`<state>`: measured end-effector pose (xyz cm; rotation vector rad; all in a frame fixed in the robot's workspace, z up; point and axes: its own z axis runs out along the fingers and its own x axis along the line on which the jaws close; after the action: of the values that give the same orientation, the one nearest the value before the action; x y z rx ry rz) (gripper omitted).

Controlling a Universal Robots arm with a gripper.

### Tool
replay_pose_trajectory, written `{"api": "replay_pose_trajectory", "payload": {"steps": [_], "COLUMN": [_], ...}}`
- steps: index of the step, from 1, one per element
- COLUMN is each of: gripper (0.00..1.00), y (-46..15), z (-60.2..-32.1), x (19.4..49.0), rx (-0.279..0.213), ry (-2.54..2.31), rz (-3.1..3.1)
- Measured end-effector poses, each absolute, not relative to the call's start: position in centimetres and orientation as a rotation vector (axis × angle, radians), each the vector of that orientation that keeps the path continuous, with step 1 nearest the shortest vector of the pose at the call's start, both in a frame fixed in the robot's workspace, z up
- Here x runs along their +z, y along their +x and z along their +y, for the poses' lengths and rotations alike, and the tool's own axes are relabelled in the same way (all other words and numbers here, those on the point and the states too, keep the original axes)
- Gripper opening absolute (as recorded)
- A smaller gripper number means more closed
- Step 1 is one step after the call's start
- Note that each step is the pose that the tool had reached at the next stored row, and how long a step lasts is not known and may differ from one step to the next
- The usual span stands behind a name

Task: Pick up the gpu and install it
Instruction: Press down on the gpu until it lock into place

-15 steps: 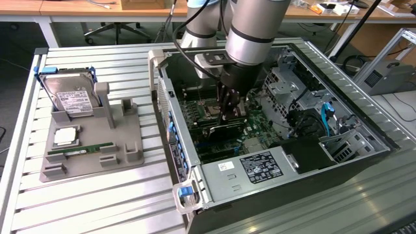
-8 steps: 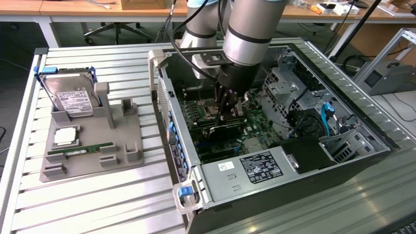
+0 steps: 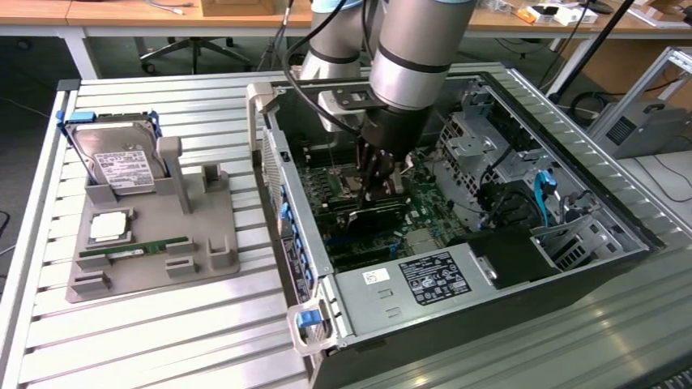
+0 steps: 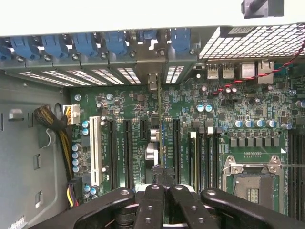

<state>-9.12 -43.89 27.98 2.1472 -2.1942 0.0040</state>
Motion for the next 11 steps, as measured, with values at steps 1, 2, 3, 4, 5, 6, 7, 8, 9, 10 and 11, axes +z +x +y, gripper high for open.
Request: {"api": "replay_pose_trajectory", "payload": {"steps": [1, 2, 3, 4, 5, 6, 7, 8, 9, 10, 11], "gripper": [0.11, 0.11, 0.11, 0.11, 0.11, 0.11, 0.11, 0.11, 0.11, 0.11, 0.11], "y": [-9.13, -9.14, -9.15, -9.18, -9.2, -9.22, -9.24, -9.27, -9.27, -9.28, -9.31], "z": [-43.89, -43.89, -43.89, -43.89, -43.89, -43.89, -43.89, -43.89, -43.88, -43.87, -43.87], "x": [27.96, 27.93, 27.9, 27.85, 27.81, 27.76, 27.73, 27.67, 27.65, 27.61, 27.58], "rx": [0.004, 0.004, 0.004, 0.004, 0.004, 0.004, 0.004, 0.004, 0.004, 0.004, 0.004], "ry": [2.147, 2.147, 2.147, 2.147, 2.147, 2.147, 2.147, 2.147, 2.147, 2.147, 2.147], "rz": [-2.194, -2.194, -2.194, -2.194, -2.194, -2.194, -2.194, -2.194, -2.194, -2.194, -2.194]}}
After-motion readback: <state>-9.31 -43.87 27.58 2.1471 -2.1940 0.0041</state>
